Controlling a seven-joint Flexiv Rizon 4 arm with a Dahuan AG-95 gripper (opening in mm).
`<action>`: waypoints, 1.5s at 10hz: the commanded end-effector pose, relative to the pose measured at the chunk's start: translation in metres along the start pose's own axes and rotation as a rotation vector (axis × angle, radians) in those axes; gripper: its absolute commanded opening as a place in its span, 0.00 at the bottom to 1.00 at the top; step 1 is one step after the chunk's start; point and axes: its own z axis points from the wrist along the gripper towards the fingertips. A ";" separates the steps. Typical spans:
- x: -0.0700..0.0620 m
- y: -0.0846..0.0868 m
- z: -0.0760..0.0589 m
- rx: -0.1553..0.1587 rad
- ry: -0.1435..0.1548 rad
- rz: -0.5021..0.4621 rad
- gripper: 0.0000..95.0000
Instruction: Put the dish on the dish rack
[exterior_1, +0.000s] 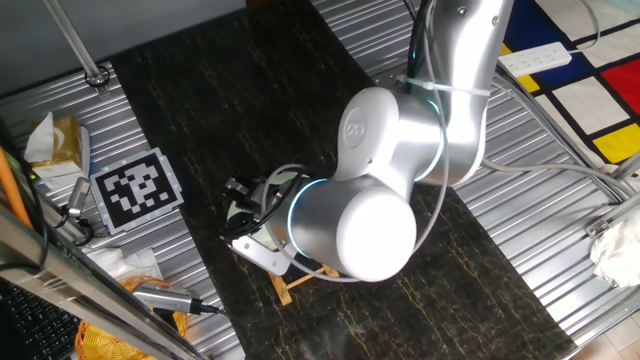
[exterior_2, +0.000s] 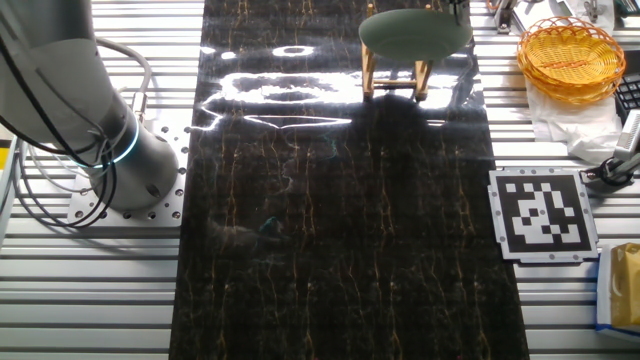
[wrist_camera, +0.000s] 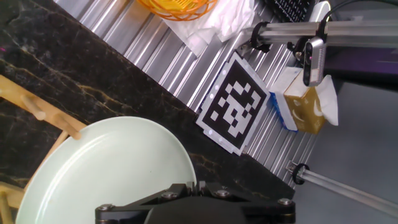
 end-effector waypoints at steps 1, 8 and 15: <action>-0.001 0.001 0.000 -0.002 0.006 -0.001 0.00; -0.001 0.001 0.000 -0.095 0.022 0.037 0.60; -0.002 0.001 0.000 -0.209 0.009 0.125 0.40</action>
